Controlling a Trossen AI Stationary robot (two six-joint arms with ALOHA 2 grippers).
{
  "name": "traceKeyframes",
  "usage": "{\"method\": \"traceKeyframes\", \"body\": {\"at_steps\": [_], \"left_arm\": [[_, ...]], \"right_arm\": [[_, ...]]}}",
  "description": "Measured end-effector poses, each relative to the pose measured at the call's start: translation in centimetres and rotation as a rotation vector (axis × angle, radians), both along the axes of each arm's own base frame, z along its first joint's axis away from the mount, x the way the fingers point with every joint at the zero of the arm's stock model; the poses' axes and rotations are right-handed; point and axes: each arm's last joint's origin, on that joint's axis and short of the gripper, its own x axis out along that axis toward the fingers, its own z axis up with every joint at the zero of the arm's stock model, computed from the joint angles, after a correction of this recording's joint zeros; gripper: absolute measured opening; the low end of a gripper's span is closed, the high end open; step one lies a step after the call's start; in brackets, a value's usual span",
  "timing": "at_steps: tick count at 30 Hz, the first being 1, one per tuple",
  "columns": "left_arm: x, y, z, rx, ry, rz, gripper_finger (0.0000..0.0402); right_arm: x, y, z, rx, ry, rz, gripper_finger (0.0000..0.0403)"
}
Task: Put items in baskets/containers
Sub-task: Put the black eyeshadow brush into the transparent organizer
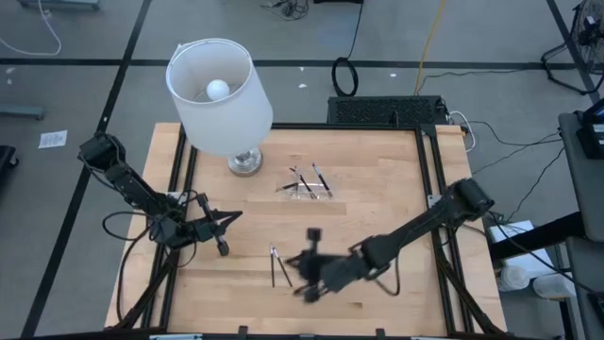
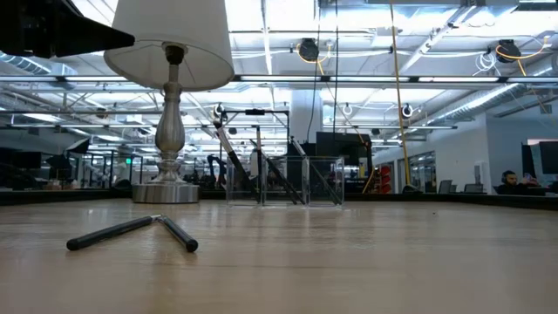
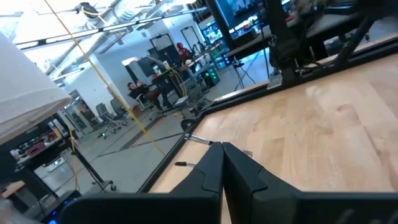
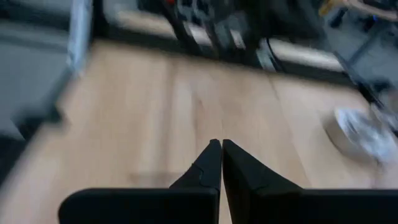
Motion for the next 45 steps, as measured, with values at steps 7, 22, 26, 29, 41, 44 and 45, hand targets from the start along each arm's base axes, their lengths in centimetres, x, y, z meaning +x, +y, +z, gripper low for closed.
{"method": "traceKeyframes", "body": {"at_steps": [7, 22, 26, 29, 41, 44, 45], "left_arm": [[0.0, 0.0, 0.2, -0.005, -0.010, 0.000, 0.0023], [1.0, 1.3, 0.2, -0.016, -0.018, 0.081, 0.0006], [1.2, 1.3, 0.2, -0.033, -0.037, 0.002, 0.0022], [1.3, 1.3, 0.2, -0.035, -0.041, -0.025, 0.0025], [1.3, 1.3, 0.2, -0.059, -0.051, -0.028, 0.0017], [1.3, 1.3, 0.2, -0.058, -0.049, -0.028, 0.0027], [1.3, 1.3, 0.2, -0.058, -0.050, -0.028, 0.0029]], "right_arm": [[5.3, 2.3, -1.4, -0.016, 0.078, -0.080, 0.0001], [8.5, -0.7, -10.0, 0.234, 0.338, -0.191, 0.0076], [8.2, -0.9, -10.4, 0.239, 0.374, -0.217, 0.0140], [8.3, -0.9, -10.3, 0.241, 0.367, -0.219, 0.0184], [7.8, -2.3, -12.7, 0.226, 0.358, -0.292, 0.0237], [7.6, -2.5, -13.3, 0.232, 0.345, -0.288, 0.0237], [7.5, -2.6, -13.5, 0.232, 0.344, -0.289, 0.0237]]}}
